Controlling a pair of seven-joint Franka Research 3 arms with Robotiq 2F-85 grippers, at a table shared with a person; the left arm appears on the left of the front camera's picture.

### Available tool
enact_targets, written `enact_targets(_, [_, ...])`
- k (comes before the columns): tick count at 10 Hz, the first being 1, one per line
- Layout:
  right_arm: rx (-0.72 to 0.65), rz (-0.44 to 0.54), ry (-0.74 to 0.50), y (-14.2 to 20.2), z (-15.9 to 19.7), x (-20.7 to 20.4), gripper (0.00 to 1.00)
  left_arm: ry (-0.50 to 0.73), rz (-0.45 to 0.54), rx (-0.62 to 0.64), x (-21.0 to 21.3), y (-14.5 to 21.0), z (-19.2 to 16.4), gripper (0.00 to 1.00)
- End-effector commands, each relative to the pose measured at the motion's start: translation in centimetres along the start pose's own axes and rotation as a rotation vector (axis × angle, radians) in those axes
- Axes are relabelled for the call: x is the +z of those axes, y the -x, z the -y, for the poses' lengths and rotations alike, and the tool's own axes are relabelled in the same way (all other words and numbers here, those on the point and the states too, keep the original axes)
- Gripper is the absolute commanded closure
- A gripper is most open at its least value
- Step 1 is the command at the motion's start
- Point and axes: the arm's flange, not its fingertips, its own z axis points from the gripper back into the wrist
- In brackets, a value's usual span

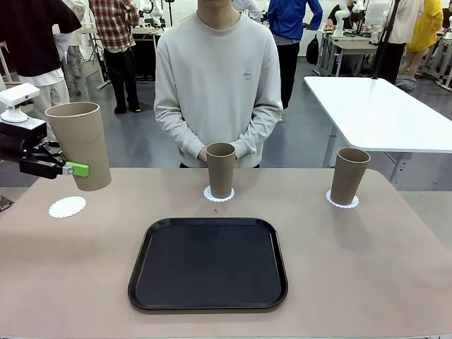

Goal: Place coasters on the table and set cups on them.
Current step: Take one Reusable plastic cup from the Flat Tray and place it on a coaster set by the human.

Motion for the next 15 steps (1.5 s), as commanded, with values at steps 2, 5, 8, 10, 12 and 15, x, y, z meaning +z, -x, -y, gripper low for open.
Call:
enact_targets(2, [0.002, 0.005, -0.007, 0.2, 0.1, -0.1, 0.0, 0.014, -0.002, -0.002, -0.7, 1.1, -0.7, 0.33])
enact_targets(5, [0.002, 0.005, -0.007, 0.2, 0.1, -0.1, 0.0, -0.008, 0.015, 0.01, 4.6, 4.3, -3.3, 0.18])
enact_targets(8, [0.002, 0.005, -0.007, 0.2, 0.1, -0.1, 0.0, -0.2, 0.047, -0.011, 12.5, 7.4, -3.8, 0.18])
enact_targets(10, [0.002, 0.005, -0.007, 0.2, 0.1, -0.1, 0.0, -0.326, 0.076, 0.008, 16.6, 8.9, -4.4, 0.18])
enact_targets(12, [0.002, 0.005, -0.007, 0.2, 0.1, -0.1, 0.0, -0.372, 0.106, 0.035, 18.5, 10.0, -5.6, 0.18])
enact_targets(15, [0.002, 0.005, -0.007, 0.2, 0.1, -0.1, 0.0, -0.381, 0.085, 0.047, 18.8, 10.4, -5.0, 0.18])
